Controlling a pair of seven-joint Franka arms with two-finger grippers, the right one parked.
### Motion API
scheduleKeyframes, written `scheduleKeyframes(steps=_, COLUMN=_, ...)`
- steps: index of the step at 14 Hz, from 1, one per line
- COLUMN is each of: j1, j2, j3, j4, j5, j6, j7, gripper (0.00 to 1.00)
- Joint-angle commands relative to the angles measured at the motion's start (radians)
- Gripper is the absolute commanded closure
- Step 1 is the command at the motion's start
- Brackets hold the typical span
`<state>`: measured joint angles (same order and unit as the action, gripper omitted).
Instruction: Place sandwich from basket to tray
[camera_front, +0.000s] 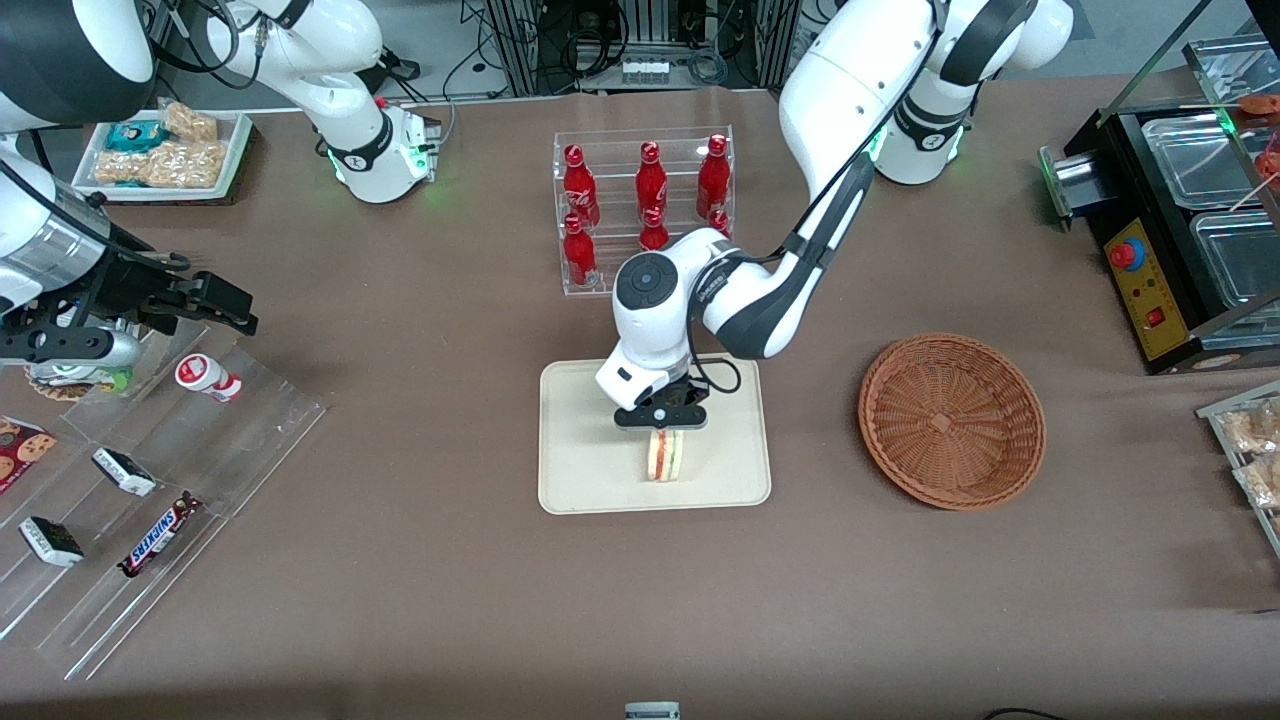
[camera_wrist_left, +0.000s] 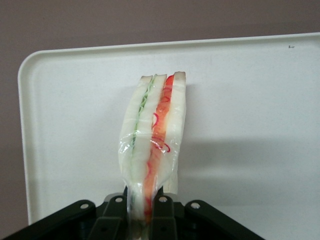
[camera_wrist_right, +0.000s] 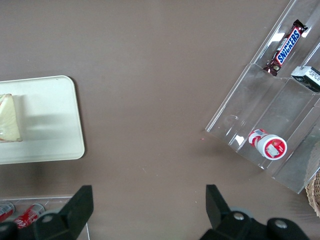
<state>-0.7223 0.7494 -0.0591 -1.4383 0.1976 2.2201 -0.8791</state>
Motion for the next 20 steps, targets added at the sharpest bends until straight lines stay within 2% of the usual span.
scheduleKeyframes(steps=1, j1=-0.019, j2=0.011, j3=0.016, j4=0.026, j5=0.023, j6=-0.004, j7=-0.032, gripper=0.01)
scheduleKeyframes(steps=4, j1=-0.016, j2=0.001, j3=0.016, j4=0.024, j5=0.02, j6=-0.013, j7=-0.038, gripper=0.0)
scheduleKeyframes(steps=6, j1=0.007, j2=-0.057, j3=0.019, j4=0.032, j5=0.013, j6=-0.084, j7=-0.04, gripper=0.0)
scheduleKeyframes(steps=12, j1=0.226, j2=-0.336, j3=0.018, j4=-0.007, j5=0.005, j6=-0.302, j7=-0.066, gripper=0.0)
scheduleKeyframes(steps=15, j1=0.319, j2=-0.441, j3=0.018, j4=-0.078, j5=0.006, j6=-0.341, j7=-0.048, gripper=0.0)
scheduleKeyframes(steps=17, j1=0.372, j2=-0.539, j3=0.018, j4=-0.181, j5=0.003, j6=-0.343, j7=0.015, gripper=0.0)
scheduleKeyframes(steps=19, j1=0.476, j2=-0.657, j3=0.018, j4=-0.273, j5=-0.076, j6=-0.374, j7=0.211, gripper=0.0)
scheduleKeyframes(steps=20, j1=0.513, j2=-0.679, j3=0.018, j4=-0.275, j5=-0.093, j6=-0.42, j7=0.291, gripper=0.0)
